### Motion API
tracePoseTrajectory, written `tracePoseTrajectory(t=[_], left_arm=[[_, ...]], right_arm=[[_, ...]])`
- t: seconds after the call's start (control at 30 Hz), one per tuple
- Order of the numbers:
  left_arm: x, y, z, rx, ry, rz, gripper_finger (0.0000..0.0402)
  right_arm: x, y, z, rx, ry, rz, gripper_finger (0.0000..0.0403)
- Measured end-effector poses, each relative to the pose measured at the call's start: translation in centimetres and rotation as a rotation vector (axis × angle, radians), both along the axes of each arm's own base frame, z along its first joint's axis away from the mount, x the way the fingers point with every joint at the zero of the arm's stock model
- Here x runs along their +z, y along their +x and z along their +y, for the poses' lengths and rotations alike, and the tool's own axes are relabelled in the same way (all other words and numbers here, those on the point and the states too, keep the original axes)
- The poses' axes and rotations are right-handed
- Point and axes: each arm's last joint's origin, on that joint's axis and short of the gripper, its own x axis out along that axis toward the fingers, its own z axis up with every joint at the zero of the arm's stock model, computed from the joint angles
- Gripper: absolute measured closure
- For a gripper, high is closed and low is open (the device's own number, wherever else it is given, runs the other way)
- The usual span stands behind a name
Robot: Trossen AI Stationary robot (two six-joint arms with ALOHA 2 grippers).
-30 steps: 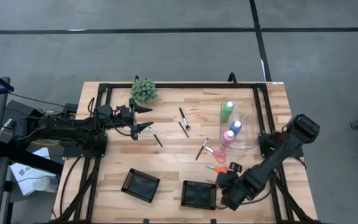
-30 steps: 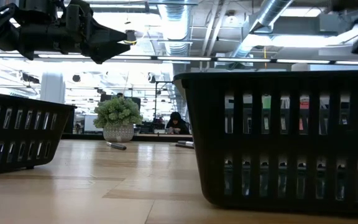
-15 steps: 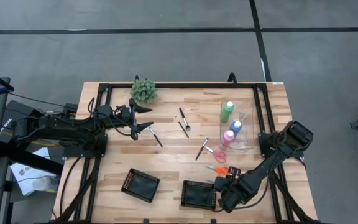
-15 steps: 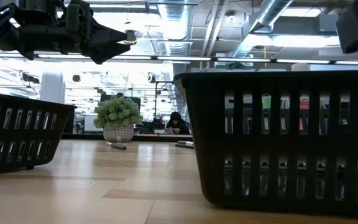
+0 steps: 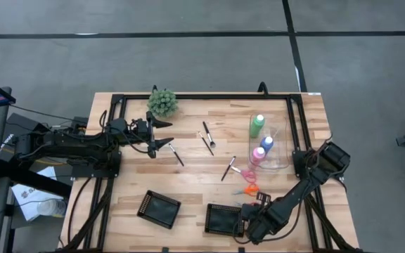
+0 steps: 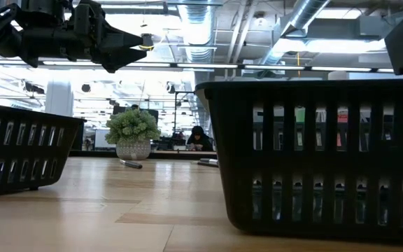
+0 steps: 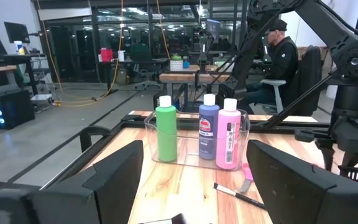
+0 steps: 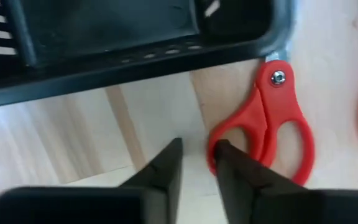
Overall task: Pick & Place Paint Supplies
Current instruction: Put the red scissors into the right black bin
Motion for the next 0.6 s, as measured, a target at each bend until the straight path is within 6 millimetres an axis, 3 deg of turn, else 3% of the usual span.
tracePoseTrajectory(t=[0.17,0.33,0.6], left_arm=[[0.0,0.0,0.0,0.0,0.001,0.0,0.0121],[0.0,0.0,0.0,0.0,0.003,0.0,0.0121],[0.0,0.0,0.0,0.0,0.001,0.001,0.0121]], right_arm=[[0.6,0.3,0.6,0.023,0.006,-0.023,0.0395],[1.2,0.2,1.2,0.028,-0.029,-0.033,0.04],[4.2,0.2,2.1,0.015,-0.095,-0.042,0.0402]])
